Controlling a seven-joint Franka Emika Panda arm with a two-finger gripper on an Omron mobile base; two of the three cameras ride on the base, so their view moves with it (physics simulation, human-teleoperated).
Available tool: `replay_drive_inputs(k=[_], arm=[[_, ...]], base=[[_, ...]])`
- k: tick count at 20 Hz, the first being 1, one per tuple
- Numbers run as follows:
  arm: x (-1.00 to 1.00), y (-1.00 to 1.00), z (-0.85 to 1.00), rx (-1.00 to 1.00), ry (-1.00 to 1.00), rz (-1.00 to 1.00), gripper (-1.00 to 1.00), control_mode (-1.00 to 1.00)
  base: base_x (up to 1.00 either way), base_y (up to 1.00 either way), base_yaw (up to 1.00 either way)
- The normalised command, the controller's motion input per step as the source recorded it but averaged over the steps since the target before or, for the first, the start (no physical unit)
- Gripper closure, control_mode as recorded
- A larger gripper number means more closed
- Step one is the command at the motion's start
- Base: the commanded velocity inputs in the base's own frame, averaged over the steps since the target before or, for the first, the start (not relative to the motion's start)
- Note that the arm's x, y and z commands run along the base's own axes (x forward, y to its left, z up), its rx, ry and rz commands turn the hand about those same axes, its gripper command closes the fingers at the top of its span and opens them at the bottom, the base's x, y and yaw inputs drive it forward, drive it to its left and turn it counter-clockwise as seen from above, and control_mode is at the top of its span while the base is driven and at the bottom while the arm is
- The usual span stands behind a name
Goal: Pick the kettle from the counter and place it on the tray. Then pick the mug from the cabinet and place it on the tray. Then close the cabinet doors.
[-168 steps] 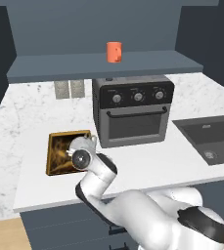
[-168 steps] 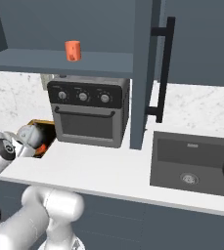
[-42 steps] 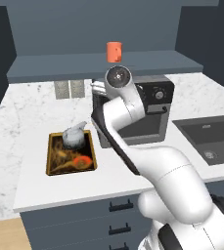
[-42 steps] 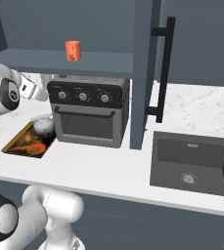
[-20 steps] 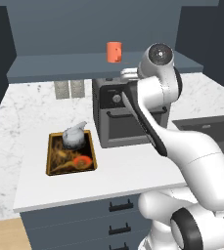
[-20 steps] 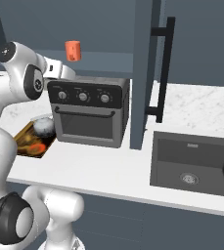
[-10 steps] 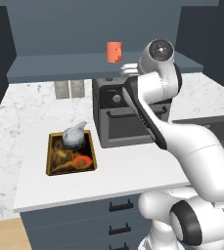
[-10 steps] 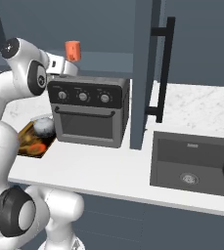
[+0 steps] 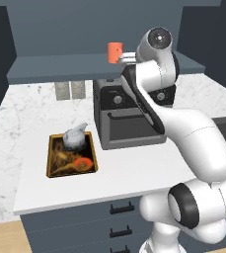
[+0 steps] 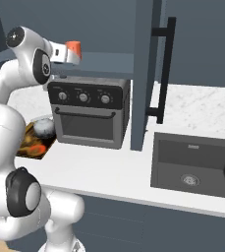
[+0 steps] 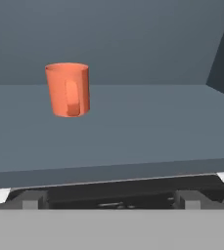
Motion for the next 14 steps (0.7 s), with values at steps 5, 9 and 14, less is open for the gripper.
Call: replay_drive_inputs(k=[5,9,14], arm=[[0.42,0.10,0.01,0.03,-0.17,0.06,-1.00,-1.00],[0.36,0.20,0.03,0.04,-0.14,0.05,-1.00,-1.00],[0.43,0.12,0.00,0.01,-0.07,0.07,-1.00,-1.00]], base=[[0.00,0.00,0.00],[0.00,0.00,0.00],[0.00,0.00,0.00]])
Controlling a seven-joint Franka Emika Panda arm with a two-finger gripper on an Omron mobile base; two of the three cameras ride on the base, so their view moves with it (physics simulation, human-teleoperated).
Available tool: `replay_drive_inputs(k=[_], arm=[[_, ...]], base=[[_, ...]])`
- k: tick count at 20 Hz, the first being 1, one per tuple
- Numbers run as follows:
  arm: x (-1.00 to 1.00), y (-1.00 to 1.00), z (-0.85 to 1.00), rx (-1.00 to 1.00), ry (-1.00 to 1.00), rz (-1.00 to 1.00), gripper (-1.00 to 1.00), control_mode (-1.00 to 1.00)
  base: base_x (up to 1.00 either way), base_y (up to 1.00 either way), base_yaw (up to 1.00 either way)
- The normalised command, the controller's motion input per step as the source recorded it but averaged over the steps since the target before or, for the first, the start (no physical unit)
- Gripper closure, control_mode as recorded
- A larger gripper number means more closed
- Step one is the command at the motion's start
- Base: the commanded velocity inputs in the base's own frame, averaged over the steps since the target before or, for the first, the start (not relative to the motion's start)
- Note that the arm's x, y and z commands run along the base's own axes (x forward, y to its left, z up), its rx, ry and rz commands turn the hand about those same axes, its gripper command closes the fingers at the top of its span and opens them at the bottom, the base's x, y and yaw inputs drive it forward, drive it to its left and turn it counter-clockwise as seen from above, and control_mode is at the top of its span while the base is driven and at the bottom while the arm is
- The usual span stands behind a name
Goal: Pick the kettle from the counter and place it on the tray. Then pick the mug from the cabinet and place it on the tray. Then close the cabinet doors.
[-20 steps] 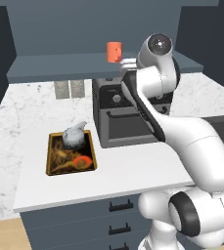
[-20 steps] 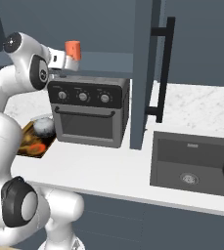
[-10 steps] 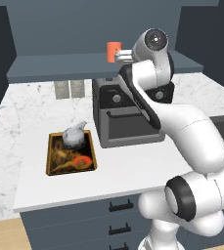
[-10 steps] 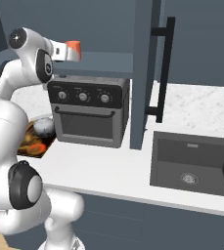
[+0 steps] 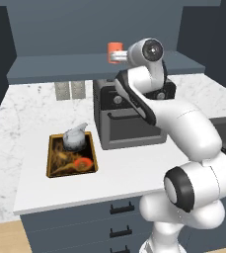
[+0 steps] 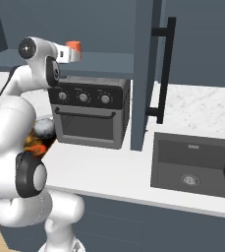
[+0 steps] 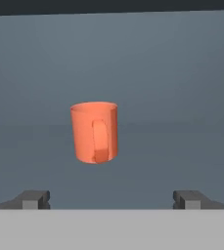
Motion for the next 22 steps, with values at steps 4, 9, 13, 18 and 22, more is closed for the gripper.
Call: replay_drive_inputs(k=[4,9,13,18,22], arm=[[0.51,0.06,-0.08,0.00,0.00,0.06,-1.00,-1.00],[0.48,0.01,-0.06,0.00,0.00,0.07,-1.00,-1.00],[0.24,0.00,0.04,0.00,0.00,0.08,-1.00,-1.00],[0.21,0.00,0.02,0.00,0.00,0.07,-1.00,-1.00],[0.25,0.00,0.00,0.00,0.00,0.07,-1.00,-1.00]], base=[[0.00,0.00,0.00],[0.00,0.00,0.00],[0.00,0.00,0.00],[0.00,0.00,0.00],[0.00,0.00,0.00]])
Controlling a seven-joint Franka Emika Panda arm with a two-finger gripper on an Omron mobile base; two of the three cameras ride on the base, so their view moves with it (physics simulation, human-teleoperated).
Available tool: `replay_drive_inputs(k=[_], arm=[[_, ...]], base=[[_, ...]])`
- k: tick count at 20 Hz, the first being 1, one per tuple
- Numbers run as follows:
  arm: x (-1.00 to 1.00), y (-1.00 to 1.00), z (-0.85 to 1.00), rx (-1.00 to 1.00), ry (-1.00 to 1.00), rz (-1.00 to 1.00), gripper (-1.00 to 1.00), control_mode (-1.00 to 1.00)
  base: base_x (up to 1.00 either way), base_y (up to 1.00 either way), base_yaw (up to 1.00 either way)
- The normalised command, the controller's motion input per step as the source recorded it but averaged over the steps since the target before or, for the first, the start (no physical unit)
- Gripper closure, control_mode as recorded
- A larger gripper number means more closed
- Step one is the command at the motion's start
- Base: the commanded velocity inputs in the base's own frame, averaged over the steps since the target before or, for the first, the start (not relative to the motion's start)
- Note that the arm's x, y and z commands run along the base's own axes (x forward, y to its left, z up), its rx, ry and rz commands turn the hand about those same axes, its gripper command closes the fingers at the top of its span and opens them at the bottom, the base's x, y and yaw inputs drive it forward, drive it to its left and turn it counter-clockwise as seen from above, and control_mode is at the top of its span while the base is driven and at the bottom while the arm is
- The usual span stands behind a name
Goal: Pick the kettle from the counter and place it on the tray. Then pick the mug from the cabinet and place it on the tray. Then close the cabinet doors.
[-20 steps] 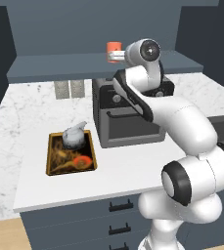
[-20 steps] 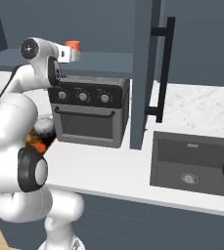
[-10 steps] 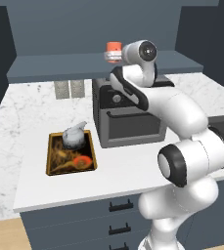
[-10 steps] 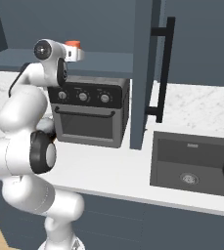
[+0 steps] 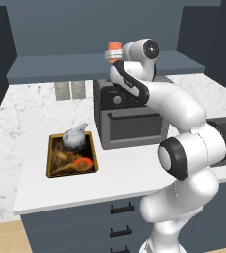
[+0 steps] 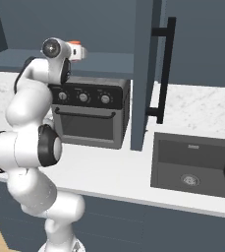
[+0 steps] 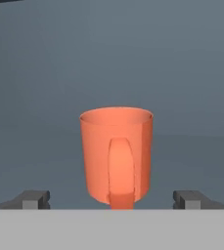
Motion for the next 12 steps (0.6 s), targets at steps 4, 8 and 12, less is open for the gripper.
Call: replay_drive_inputs(k=[4,8,12], arm=[[0.17,0.00,0.00,0.00,0.00,0.05,-1.00,-1.00],[0.13,0.00,0.00,0.00,0.00,0.03,-1.00,-1.00],[0.17,0.00,0.00,0.00,0.00,0.02,-1.00,-1.00]], base=[[0.00,0.00,0.00],[0.00,0.00,0.00],[0.00,0.00,0.00]])
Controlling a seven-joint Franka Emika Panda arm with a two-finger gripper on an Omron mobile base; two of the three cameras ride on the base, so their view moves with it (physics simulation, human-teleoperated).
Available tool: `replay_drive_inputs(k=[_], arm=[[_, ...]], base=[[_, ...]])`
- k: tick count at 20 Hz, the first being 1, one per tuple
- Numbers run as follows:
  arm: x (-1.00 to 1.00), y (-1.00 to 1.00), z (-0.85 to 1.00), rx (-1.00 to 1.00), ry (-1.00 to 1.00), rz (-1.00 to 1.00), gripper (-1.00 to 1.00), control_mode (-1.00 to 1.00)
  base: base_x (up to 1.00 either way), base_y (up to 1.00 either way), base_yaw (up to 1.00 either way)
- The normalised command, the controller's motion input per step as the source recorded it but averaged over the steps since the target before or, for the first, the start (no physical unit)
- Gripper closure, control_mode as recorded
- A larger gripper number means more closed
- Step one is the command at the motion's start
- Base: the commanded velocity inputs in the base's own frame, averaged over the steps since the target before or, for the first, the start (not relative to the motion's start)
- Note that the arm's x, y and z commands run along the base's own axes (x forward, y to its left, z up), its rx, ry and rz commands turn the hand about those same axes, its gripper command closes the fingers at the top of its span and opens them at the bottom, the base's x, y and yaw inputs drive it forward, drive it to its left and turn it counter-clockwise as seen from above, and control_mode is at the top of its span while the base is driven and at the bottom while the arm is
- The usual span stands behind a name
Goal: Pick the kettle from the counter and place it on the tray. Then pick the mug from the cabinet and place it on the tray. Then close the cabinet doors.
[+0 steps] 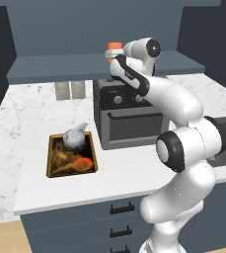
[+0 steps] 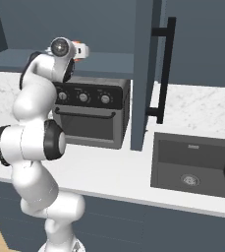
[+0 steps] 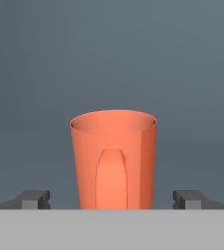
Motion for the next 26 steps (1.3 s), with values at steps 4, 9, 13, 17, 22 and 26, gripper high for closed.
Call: replay_drive_inputs(k=[4,9,13,17,22,26], arm=[[0.17,0.00,0.00,0.00,0.00,0.01,-1.00,-1.00],[0.20,0.00,0.00,0.00,0.00,0.02,1.00,-1.00],[0.03,0.00,0.00,0.00,0.00,0.01,1.00,-1.00],[0.00,0.00,0.00,0.00,0.00,0.00,1.00,-1.00],[0.00,0.00,0.00,0.00,0.00,0.00,1.00,-1.00],[0.00,0.00,0.00,0.00,0.00,0.00,1.00,-1.00]], base=[[0.00,0.00,0.00],[0.00,0.00,0.00],[0.00,0.00,0.00],[0.00,0.00,0.00],[0.00,0.00,0.00],[0.00,0.00,0.00]])
